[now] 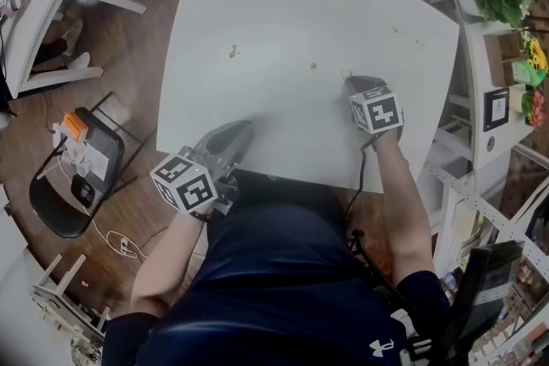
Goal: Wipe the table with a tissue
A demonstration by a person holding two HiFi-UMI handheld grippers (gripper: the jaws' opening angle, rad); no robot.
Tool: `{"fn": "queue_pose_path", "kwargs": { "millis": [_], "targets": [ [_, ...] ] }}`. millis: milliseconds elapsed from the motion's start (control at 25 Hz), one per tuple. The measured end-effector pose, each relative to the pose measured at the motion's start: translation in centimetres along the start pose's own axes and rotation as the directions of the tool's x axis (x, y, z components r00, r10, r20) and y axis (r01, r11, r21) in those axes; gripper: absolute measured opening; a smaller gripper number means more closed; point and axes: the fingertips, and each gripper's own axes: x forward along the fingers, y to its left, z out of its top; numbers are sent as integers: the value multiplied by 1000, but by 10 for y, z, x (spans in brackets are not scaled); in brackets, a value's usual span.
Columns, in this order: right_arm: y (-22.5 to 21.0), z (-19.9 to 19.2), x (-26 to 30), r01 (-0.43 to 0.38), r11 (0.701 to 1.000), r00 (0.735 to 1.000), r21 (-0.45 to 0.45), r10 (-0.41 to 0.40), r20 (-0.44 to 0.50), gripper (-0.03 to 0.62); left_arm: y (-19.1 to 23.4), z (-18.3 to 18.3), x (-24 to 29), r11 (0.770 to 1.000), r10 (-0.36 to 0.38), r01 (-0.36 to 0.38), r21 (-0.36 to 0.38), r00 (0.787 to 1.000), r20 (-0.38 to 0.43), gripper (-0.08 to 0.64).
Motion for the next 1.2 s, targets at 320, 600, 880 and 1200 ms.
{"fn": "queue_pose_path", "kwargs": {
  "millis": [320, 600, 880, 1200],
  "targets": [
    [35, 18, 2, -103, 992, 992, 73, 97, 80, 20, 11, 8, -10, 1000, -2, 3, 1, 1000, -7, 26],
    [40, 38, -15, 42, 986, 996, -159, -29, 83, 20, 16, 14, -8, 999, -13, 14, 45, 1000, -22, 26],
    [37, 52, -11, 192, 783, 970, -592, -245, -9, 20, 20, 18, -14, 1000, -14, 14, 28, 1000, 1, 26],
    [44, 56, 12, 162, 553, 931, -817, -360, -59, 20, 34, 19, -30, 1000, 16, -15, -6, 999, 38, 26]
  ]
}}
